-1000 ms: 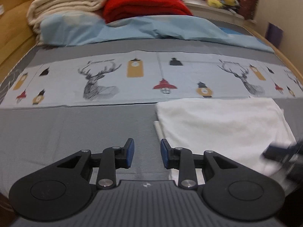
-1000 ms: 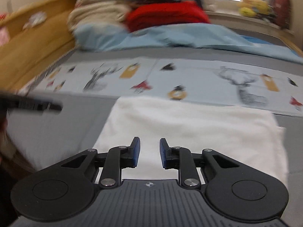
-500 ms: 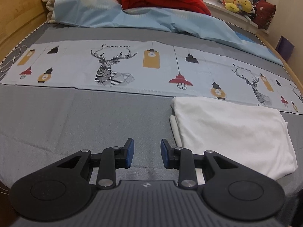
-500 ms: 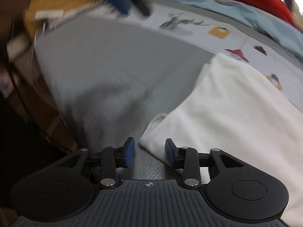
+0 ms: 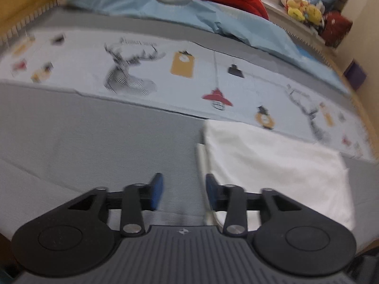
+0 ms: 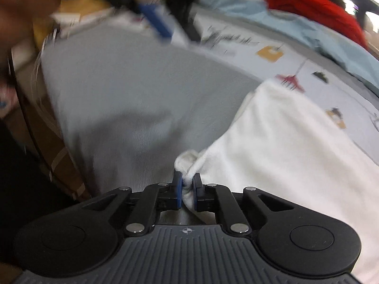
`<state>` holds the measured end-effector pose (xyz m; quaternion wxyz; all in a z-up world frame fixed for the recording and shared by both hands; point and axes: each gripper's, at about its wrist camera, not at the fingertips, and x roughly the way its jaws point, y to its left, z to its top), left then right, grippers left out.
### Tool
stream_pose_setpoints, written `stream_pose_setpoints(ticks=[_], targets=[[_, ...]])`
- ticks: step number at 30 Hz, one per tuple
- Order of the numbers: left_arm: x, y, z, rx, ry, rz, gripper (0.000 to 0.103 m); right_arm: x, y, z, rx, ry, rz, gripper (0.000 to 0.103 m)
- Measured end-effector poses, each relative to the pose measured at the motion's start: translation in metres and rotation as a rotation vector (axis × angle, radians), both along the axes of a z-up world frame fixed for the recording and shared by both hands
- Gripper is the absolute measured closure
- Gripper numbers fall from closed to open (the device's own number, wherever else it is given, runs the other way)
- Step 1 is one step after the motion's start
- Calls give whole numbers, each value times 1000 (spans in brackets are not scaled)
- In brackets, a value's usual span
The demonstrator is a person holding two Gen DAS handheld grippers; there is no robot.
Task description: Fold small clothes
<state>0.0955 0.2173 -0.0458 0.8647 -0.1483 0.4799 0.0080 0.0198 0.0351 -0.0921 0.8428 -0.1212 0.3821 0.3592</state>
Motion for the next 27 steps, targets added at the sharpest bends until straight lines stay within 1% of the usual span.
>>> stream_pose_setpoints(ticks=[1, 2, 3, 5, 9, 12, 14, 16, 19, 21, 23, 24, 25, 26, 27], targets=[[2, 2, -6, -60, 15, 1, 39, 2, -8, 11, 40, -11, -20, 95], [4, 4, -13, -121, 34, -3, 33, 3, -16, 20, 73, -19, -36, 95], [7, 5, -23, -185, 58, -13, 31, 4, -24, 27, 101, -26, -47, 95], [11, 5, -39, -274, 86, -35, 23, 3, -40, 39, 150, -38, -64, 95], [29, 1, -70, -470, 160, -55, 19, -2, -61, 53, 203, -51, -83, 95], [46, -8, -83, -584, 190, -64, 17, -5, -73, 58, 235, -53, -94, 95], [59, -19, -90, -617, 205, -86, 17, -4, -79, 60, 241, -58, -96, 95], [73, -32, -97, -622, 226, -109, 17, -5, -83, 61, 246, -61, -96, 95], [89, -45, -111, -584, 262, -113, 18, -5, -86, 62, 243, -57, -97, 95], [97, -47, -120, -563, 286, -100, 25, -5, -86, 62, 241, -55, -94, 95], [100, -46, -123, -564, 294, -103, 60, -6, -83, 62, 236, -53, -84, 95], [99, -45, -122, -550, 284, -104, 67, -6, -80, 62, 234, -51, -79, 95], [98, -41, -120, -538, 272, -109, 86, -6, -76, 62, 235, -49, -72, 95], [95, -37, -119, -531, 260, -116, 90, -7, -72, 62, 237, -49, -64, 95], [93, -34, -116, -527, 245, -121, 90, -8, -68, 62, 240, -51, -52, 95]])
